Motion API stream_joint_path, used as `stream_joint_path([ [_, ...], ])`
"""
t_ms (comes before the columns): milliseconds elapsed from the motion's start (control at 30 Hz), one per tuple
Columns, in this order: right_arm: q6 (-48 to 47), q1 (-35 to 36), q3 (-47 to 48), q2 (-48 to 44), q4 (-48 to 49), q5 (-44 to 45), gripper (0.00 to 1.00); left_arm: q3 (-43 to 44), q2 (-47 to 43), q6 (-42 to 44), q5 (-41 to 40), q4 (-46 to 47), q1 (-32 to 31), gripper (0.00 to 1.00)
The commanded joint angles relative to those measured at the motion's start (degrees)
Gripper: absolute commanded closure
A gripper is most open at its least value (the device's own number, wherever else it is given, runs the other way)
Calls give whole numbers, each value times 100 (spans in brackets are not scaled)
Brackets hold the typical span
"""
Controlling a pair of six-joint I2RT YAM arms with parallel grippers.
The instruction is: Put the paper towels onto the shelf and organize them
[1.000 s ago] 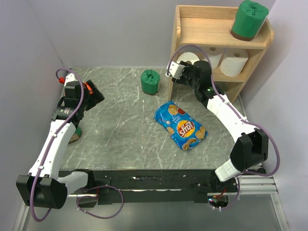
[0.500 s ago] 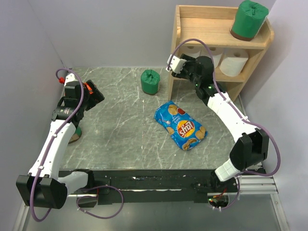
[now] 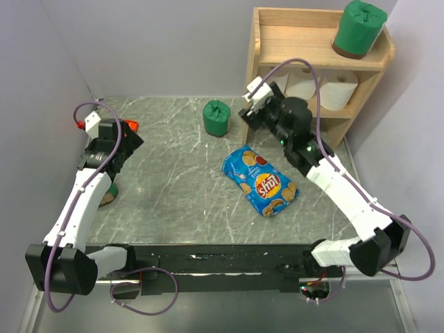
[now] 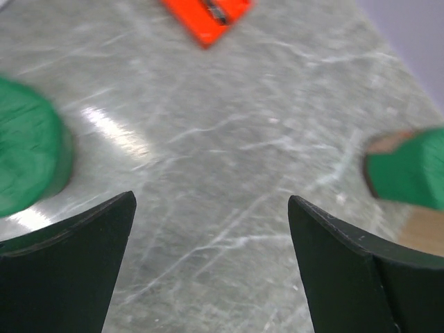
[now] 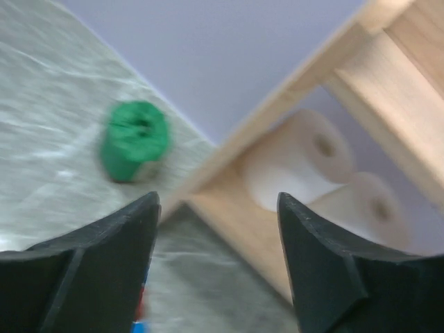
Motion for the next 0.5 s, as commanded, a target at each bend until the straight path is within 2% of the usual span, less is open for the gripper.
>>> stream_joint_path([
  [0, 1283, 857, -392, -437, -447, 921, 12, 175, 240, -921, -1324, -782, 13, 1],
  [33, 1370, 1008, -506, -481, -413, 1079, 8, 175, 284, -1002, -1691, -888, 31, 1],
  [167, 1739, 1554, -1095, -762, -316, 1468, 1, 332, 477, -1353, -2282, -1354, 302, 1],
  [300, 2346, 1642, -1219, -1017, -482, 1398, 0, 474, 635, -1101, -2144, -1110, 698, 1],
  [467, 2698, 1642, -1263, -1246, -667, 1406, 0, 764, 1083, -1222, -2144, -1372, 1164, 1],
])
